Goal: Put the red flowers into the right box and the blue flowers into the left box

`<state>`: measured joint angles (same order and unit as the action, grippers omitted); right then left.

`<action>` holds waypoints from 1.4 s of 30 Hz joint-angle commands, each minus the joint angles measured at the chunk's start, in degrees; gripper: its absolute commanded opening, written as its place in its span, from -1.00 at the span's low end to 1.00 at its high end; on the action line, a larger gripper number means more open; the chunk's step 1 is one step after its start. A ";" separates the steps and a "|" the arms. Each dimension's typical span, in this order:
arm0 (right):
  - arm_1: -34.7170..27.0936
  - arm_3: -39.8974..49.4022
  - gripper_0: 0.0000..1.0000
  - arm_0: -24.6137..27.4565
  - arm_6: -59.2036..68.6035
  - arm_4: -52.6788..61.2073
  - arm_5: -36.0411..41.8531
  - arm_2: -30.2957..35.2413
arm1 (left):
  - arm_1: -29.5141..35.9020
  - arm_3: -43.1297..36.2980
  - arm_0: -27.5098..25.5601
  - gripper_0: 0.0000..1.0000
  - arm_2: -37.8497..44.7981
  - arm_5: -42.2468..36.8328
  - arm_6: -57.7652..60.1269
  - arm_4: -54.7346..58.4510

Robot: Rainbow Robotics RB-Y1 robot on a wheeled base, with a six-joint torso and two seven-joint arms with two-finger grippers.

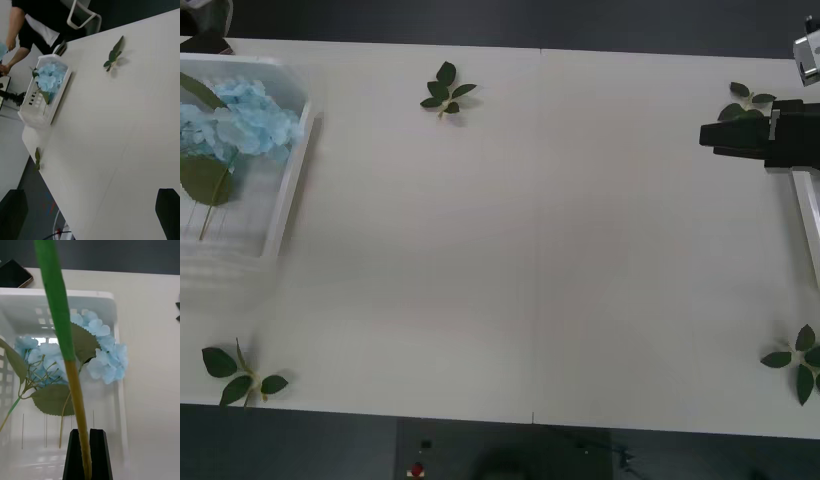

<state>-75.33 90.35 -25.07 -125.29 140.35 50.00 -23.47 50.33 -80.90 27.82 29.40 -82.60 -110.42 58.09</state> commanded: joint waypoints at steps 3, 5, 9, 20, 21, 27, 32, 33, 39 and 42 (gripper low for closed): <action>-0.87 8.27 1.00 13.21 -15.16 6.17 2.83 12.48 | 1.79 -7.96 -8.05 -1.00 -0.57 2.00 1.52 -3.24; -0.52 10.11 1.00 16.55 -18.85 7.40 3.71 15.56 | 1.70 -8.93 -9.72 -1.00 -0.75 2.44 1.79 -3.24; 0.18 13.19 1.00 23.58 -27.11 10.12 7.84 22.06 | 1.79 -9.28 -12.00 -0.06 -1.10 3.67 2.05 -2.36; 0.97 13.80 1.00 27.97 -29.71 13.99 16.63 25.14 | 1.70 -9.19 -12.44 0.84 -5.49 11.06 1.79 4.23; 1.06 13.98 1.00 28.06 -29.71 13.99 16.80 25.14 | 1.70 -9.19 -12.36 0.84 -6.46 12.11 1.61 6.51; 1.41 15.03 1.00 28.24 -29.71 13.99 17.06 25.14 | 1.70 -9.28 -12.27 0.87 -17.09 21.95 0.47 25.32; 2.12 15.21 1.00 28.24 -29.71 13.99 16.98 25.14 | 1.88 -9.28 -10.77 0.89 -25.97 27.75 -8.14 38.24; 2.12 15.21 1.00 28.24 -29.71 13.99 16.98 25.14 | 2.14 -9.37 -10.51 0.89 -27.73 28.63 -9.99 40.61; 2.12 15.21 1.00 28.24 -29.71 13.99 16.98 25.14 | 7.59 -10.95 -8.66 0.93 -40.38 34.35 -21.94 56.52; 2.12 15.21 1.00 28.24 -29.71 13.99 16.98 25.14 | 11.20 -12.88 -7.08 0.94 -46.27 34.87 -28.18 65.31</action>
<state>-73.50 104.32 3.48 -155.85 153.69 66.73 1.66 56.53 -90.80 18.17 -15.00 -48.06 -131.66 119.98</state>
